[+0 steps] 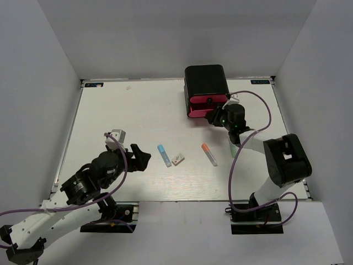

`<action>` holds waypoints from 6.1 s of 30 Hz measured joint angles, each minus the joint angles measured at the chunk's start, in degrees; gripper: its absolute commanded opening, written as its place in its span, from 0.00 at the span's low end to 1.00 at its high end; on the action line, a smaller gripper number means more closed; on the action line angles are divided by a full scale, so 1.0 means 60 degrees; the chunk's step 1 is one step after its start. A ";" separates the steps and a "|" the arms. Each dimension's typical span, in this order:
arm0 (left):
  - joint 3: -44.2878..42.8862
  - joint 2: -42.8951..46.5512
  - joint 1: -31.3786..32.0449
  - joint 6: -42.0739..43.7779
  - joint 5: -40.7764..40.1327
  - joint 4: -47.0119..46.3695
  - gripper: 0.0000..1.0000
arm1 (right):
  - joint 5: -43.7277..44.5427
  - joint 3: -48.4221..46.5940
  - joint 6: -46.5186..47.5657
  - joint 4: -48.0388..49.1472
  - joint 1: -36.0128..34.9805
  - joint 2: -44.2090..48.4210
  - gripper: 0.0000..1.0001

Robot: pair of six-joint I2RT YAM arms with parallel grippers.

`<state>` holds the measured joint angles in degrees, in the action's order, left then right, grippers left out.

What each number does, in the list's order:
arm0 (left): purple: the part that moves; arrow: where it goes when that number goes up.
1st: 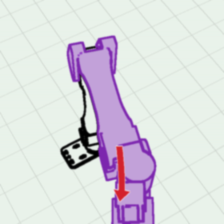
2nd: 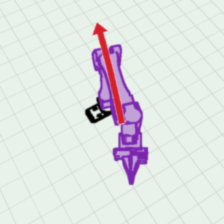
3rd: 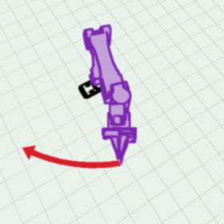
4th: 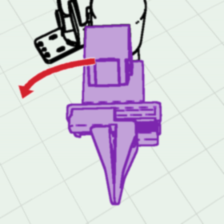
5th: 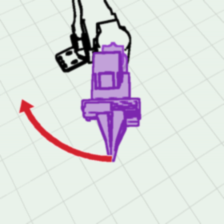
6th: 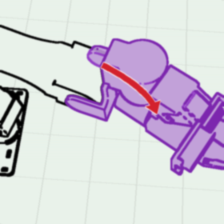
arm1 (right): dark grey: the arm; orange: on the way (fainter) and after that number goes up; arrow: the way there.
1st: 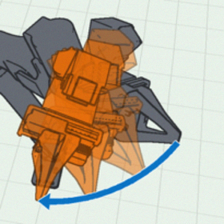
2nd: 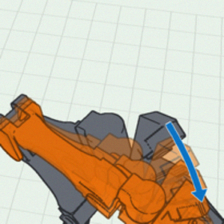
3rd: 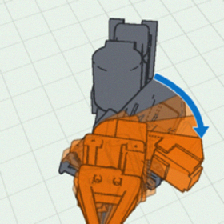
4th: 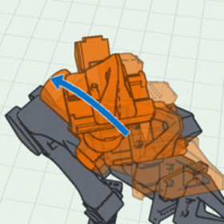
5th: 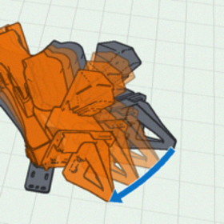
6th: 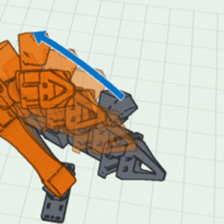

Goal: Sort the stationery into containers
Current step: Open the drawer in the storage box, then pick up the stationery from the center of the board, then place the stationery in the drawer, then pick up the stationery from the corner of the board.

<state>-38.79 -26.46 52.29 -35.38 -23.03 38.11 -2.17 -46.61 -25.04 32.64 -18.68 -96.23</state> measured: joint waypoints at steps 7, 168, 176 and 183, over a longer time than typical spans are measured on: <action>0.0237 -0.1311 0.0000 -0.0284 0.0095 -0.0495 0.93 | -0.0248 0.1399 0.0091 -0.0277 -0.0011 0.1468 0.43; -0.0288 -0.1388 -0.1009 0.1013 0.0397 -0.0408 1.00 | -0.0776 0.0397 0.6226 -0.7770 0.2062 0.1435 0.42; -0.0219 -0.1432 -0.1009 0.0991 0.0397 -0.0372 1.00 | -0.0805 0.0204 0.6284 -0.7956 0.2044 0.1359 0.05; -0.0168 -0.1432 -0.1009 0.0991 0.0404 -0.0353 1.00 | -0.2095 -0.1111 0.8062 -1.0251 0.2036 0.2430 0.00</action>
<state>-39.79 -35.05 46.24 -29.43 -20.60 35.99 -14.74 -53.28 23.33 -28.86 -6.46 -81.65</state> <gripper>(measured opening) 0.997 0.322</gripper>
